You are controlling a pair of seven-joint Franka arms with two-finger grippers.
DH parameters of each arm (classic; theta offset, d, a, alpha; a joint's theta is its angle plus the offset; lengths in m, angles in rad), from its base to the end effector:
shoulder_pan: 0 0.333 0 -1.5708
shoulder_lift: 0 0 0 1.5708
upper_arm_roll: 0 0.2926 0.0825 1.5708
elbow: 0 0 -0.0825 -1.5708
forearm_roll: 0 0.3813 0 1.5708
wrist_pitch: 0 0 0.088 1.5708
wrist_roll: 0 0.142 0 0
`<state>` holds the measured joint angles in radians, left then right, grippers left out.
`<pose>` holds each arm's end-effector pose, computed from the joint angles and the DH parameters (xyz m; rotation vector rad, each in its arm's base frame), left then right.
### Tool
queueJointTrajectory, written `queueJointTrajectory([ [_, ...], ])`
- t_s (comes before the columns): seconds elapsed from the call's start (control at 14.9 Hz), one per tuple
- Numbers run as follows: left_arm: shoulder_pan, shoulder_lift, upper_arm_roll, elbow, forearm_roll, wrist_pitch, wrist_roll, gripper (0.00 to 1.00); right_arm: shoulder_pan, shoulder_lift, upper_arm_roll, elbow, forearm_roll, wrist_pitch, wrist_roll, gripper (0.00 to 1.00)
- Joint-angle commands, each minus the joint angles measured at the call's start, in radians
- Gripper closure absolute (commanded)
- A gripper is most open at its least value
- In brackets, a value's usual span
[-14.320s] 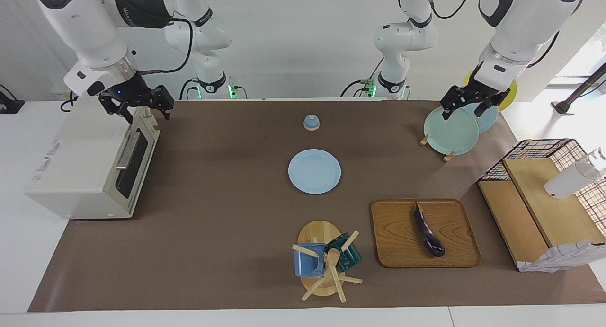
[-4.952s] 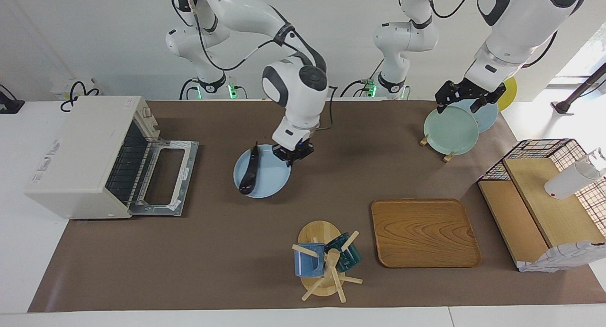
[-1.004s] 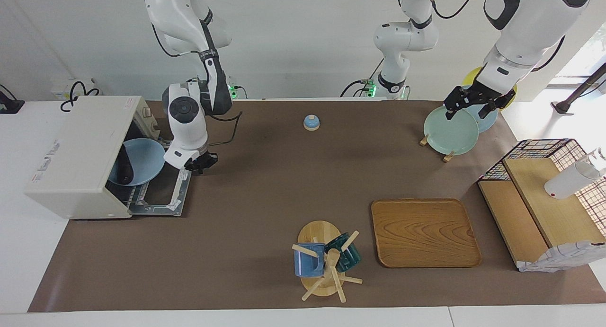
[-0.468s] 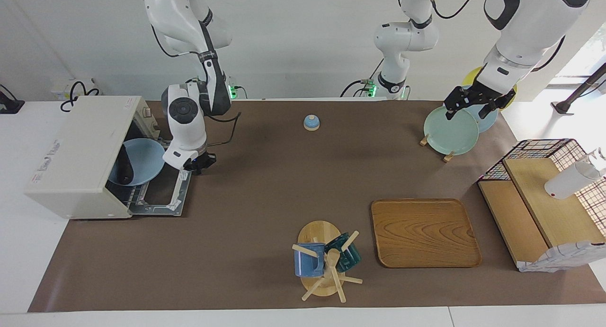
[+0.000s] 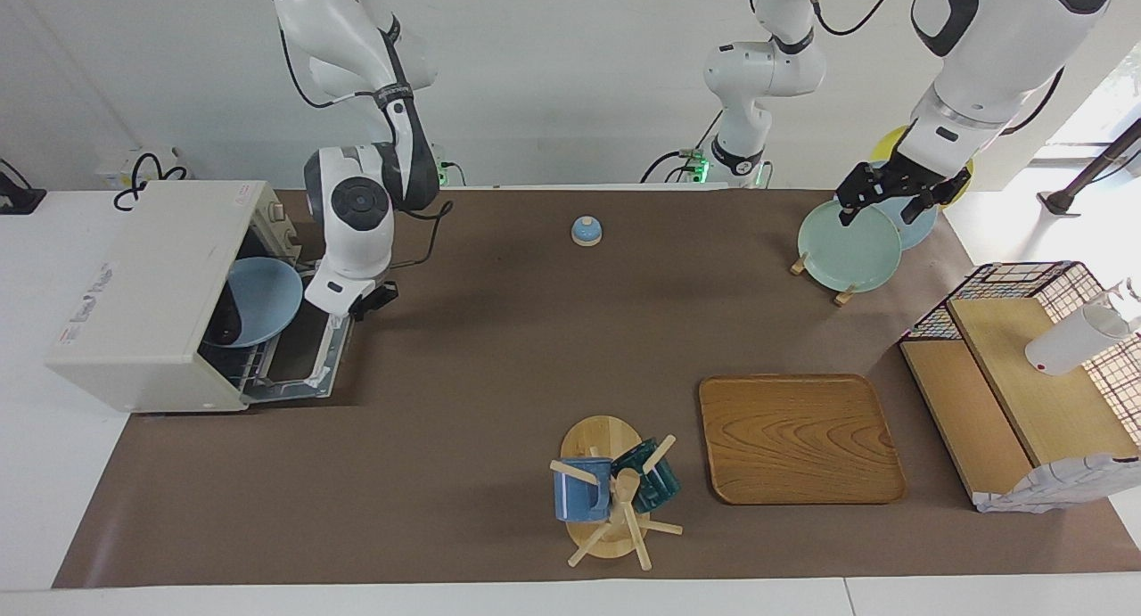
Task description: Put eggplant into oven
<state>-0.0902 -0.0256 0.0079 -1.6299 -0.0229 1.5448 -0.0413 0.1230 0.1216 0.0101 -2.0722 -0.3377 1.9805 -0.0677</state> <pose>0.5361 -0.0475 0.5504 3.1201 -0.0639 -0.0949 0.5337 0.0396 0.3049 2.7799 0.5198 -0.2877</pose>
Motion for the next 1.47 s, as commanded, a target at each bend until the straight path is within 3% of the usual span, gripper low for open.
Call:
queueJointTrajectory([
  [0.0, 0.009, -0.031, -0.005, -0.038, -0.008, 0.020, 0.005, 0.00, -0.074, -0.003, -0.015, 0.081, -0.038, -0.067, -0.101, 1.00],
  [0.67, 0.009, -0.031, -0.005, -0.038, -0.008, 0.020, 0.006, 0.00, -0.192, -0.056, -0.018, 0.083, -0.026, -0.130, -0.225, 1.00],
  [1.07, 0.009, -0.031, -0.005, -0.038, -0.008, 0.020, 0.006, 0.00, -0.192, -0.106, -0.018, 0.103, -0.026, -0.206, -0.267, 1.00],
  [1.2, 0.009, -0.031, -0.005, -0.038, -0.008, 0.020, 0.004, 0.00, -0.178, -0.108, -0.007, 0.166, -0.017, -0.276, -0.267, 1.00],
  [1.41, 0.009, -0.031, -0.005, -0.038, -0.008, 0.020, 0.006, 0.00, -0.135, -0.063, -0.002, 0.358, 0.081, -0.452, -0.264, 1.00],
])
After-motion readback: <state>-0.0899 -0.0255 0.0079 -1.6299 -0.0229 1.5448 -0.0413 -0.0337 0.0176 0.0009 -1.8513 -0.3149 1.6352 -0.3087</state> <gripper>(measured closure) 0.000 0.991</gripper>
